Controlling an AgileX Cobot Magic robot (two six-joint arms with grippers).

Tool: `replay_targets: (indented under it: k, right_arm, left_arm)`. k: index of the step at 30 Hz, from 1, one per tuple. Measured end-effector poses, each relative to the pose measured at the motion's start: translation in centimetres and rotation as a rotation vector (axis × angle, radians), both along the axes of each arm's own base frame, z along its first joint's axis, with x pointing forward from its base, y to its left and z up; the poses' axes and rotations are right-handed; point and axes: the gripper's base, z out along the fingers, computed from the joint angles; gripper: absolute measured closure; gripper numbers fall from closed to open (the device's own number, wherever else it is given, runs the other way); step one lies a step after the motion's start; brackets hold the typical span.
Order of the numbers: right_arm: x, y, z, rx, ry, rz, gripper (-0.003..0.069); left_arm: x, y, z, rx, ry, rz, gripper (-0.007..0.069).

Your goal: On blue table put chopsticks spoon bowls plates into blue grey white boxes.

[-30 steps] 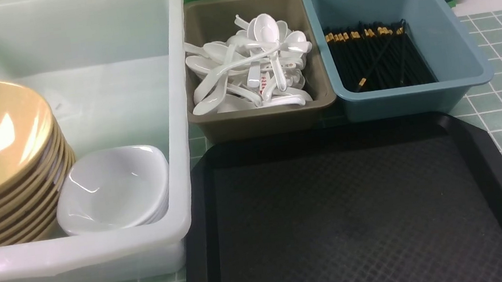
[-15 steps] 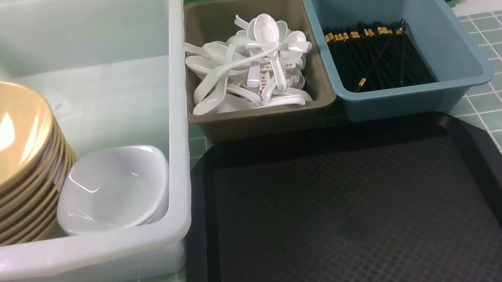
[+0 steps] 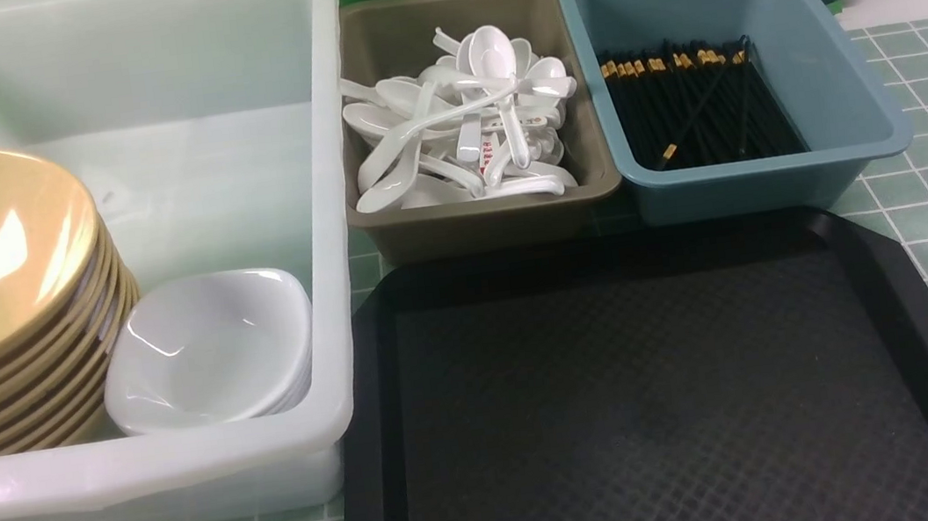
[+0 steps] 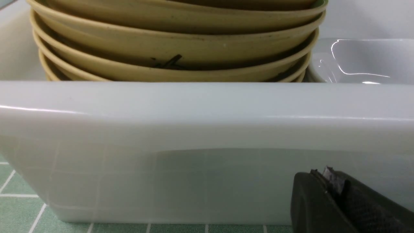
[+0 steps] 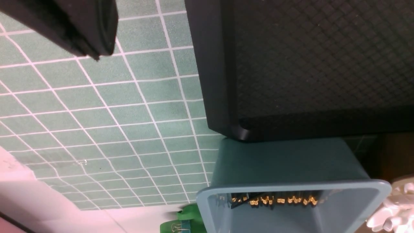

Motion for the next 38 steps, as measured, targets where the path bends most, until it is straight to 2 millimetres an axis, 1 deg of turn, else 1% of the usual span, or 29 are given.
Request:
replay_targets:
  k: [38]
  right_arm:
    - [0.0, 0.0, 0.0, 0.0, 0.0, 0.0, 0.0553]
  left_arm:
    - [0.0, 0.0, 0.0, 0.0, 0.0, 0.0, 0.0638]
